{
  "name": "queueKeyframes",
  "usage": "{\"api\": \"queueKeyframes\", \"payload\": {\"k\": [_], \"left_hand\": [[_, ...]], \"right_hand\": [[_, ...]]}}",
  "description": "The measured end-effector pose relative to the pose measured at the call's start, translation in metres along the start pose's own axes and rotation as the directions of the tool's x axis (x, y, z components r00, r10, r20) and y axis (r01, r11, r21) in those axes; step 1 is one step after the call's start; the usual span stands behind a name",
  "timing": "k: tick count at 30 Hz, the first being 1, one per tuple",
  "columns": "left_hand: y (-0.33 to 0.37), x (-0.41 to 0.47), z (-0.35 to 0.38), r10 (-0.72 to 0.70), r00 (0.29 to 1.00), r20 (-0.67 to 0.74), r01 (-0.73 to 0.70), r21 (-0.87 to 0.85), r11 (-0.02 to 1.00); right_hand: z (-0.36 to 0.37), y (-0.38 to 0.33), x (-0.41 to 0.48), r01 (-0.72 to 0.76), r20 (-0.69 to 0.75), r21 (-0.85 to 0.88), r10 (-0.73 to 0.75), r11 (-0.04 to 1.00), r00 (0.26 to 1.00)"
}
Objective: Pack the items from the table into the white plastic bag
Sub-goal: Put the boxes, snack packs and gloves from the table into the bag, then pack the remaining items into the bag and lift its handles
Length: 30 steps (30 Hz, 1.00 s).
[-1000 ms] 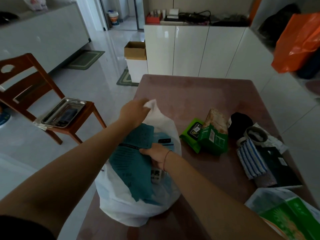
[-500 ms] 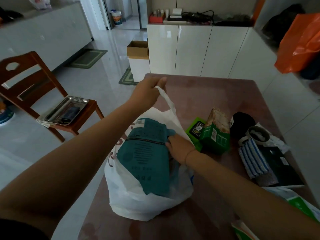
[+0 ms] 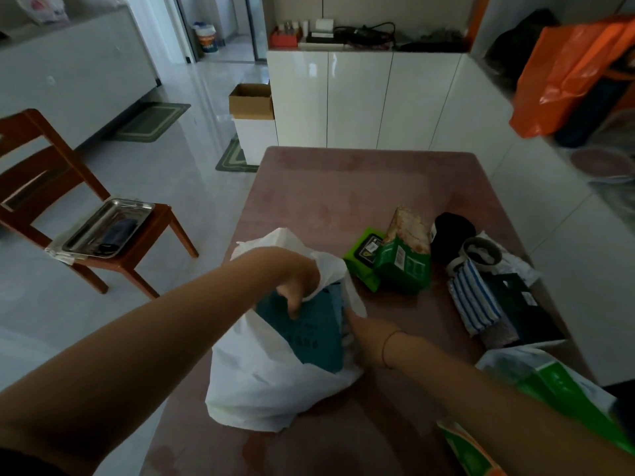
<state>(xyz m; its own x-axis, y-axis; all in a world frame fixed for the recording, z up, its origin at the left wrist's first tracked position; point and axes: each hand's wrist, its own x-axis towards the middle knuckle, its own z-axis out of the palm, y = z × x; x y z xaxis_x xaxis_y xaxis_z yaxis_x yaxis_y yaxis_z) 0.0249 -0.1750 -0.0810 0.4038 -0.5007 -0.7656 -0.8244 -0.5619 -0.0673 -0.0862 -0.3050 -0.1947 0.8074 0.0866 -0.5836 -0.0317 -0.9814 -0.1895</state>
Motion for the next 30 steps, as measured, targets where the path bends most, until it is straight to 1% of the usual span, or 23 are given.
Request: {"api": "queueKeyframes", "payload": {"k": [2,4,5,8,9,11,13,14,15,16,17,18,19,20,21,22,23,24,25,26,27,28,30], "left_hand": [[0.0,0.005,0.011,-0.032,0.999,-0.015,0.032,-0.011,0.999],[-0.002,0.008,0.019,-0.052,0.998,-0.046,0.049,-0.051,0.997],[-0.003,0.009,0.022,-0.051,0.997,-0.059,0.047,-0.069,0.996],[-0.005,0.011,0.027,-0.049,0.996,-0.073,0.041,-0.109,0.993],[-0.006,0.011,0.027,-0.052,0.996,-0.074,0.043,-0.121,0.992],[-0.01,0.011,0.028,-0.07,0.992,-0.1,0.056,-0.142,0.988],[-0.012,0.011,0.028,-0.109,0.979,-0.174,0.076,-0.186,0.98],[-0.014,0.011,0.027,-0.139,0.965,-0.222,0.083,-0.246,0.966],[-0.015,0.01,0.024,-0.175,0.949,-0.263,0.075,-0.35,0.934],[-0.017,0.01,0.019,-0.211,0.934,-0.289,0.045,-0.49,0.871],[-0.018,0.008,0.013,-0.235,0.922,-0.307,-0.015,-0.636,0.771],[-0.02,0.005,0.005,-0.247,0.912,-0.328,-0.099,-0.759,0.643],[-0.022,0.001,-0.003,-0.262,0.896,-0.359,-0.187,-0.839,0.511],[-0.024,-0.004,-0.012,-0.286,0.872,-0.397,-0.267,-0.876,0.402],[-0.026,-0.011,-0.021,-0.318,0.843,-0.434,-0.336,-0.886,0.32],[-0.028,-0.018,-0.029,-0.358,0.81,-0.464,-0.393,-0.883,0.255],[-0.031,-0.026,-0.037,-0.404,0.778,-0.481,-0.44,-0.877,0.196],[-0.033,-0.034,-0.043,-0.449,0.747,-0.491,-0.478,-0.865,0.151],[-0.036,-0.041,-0.048,-0.482,0.716,-0.505,-0.507,-0.851,0.138],[-0.038,-0.046,-0.051,-0.498,0.689,-0.526,-0.526,-0.836,0.155],[-0.039,-0.051,-0.053,-0.503,0.669,-0.547,-0.537,-0.824,0.181],[-0.041,-0.054,-0.054,-0.512,0.65,-0.561,-0.541,-0.815,0.206],[-0.043,-0.056,-0.054,-0.56,0.604,-0.568,-0.526,-0.811,0.256]], "right_hand": [[-0.001,0.001,-0.005,0.033,0.064,0.033,-0.035,0.999,0.997],[-0.007,0.002,-0.014,0.137,0.129,0.044,-0.142,0.99,0.982],[-0.011,0.003,-0.018,0.182,0.153,0.081,-0.193,0.98,0.969],[-0.023,0.013,-0.033,0.259,0.164,0.174,-0.288,0.95,0.944],[-0.028,0.017,-0.037,0.277,0.132,0.203,-0.307,0.939,0.943],[-0.037,0.029,-0.045,0.329,0.002,0.26,-0.341,0.908,0.94],[-0.048,0.042,-0.05,0.366,-0.136,0.331,-0.34,0.87,0.931],[-0.052,0.048,-0.053,0.363,-0.172,0.41,-0.32,0.836,0.932],[-0.055,0.053,-0.055,0.35,-0.189,0.517,-0.295,0.781,0.937],[-0.057,0.057,-0.057,0.336,-0.201,0.626,-0.271,0.703,0.941],[-0.057,0.058,-0.06,0.317,-0.211,0.732,-0.241,0.604,0.947],[-0.057,0.058,-0.061,0.298,-0.222,0.816,-0.208,0.495,0.953],[-0.058,0.058,-0.061,0.285,-0.232,0.865,-0.174,0.412,0.957],[-0.059,0.058,-0.06,0.279,-0.243,0.882,-0.141,0.379,0.96],[-0.061,0.058,-0.058,0.268,-0.241,0.874,-0.117,0.404,0.963],[-0.064,0.059,-0.057,0.248,-0.225,0.832,-0.107,0.496,0.968],[-0.068,0.06,-0.056,0.217,-0.193,0.747,-0.108,0.628,0.975],[-0.072,0.063,-0.056,0.177,-0.15,0.608,-0.107,0.774,0.983],[-0.075,0.065,-0.056,0.133,-0.101,0.44,-0.098,0.888,0.99],[-0.077,0.067,-0.057,0.1,-0.066,0.293,-0.084,0.951,0.994],[-0.079,0.067,-0.058,0.082,-0.057,0.19,-0.073,0.978,0.996],[-0.082,0.067,-0.058,0.069,-0.053,0.126,-0.063,0.99,0.997],[-0.09,0.069,-0.059,0.07,-0.074,0.076,-0.065,0.995,0.995]]}}
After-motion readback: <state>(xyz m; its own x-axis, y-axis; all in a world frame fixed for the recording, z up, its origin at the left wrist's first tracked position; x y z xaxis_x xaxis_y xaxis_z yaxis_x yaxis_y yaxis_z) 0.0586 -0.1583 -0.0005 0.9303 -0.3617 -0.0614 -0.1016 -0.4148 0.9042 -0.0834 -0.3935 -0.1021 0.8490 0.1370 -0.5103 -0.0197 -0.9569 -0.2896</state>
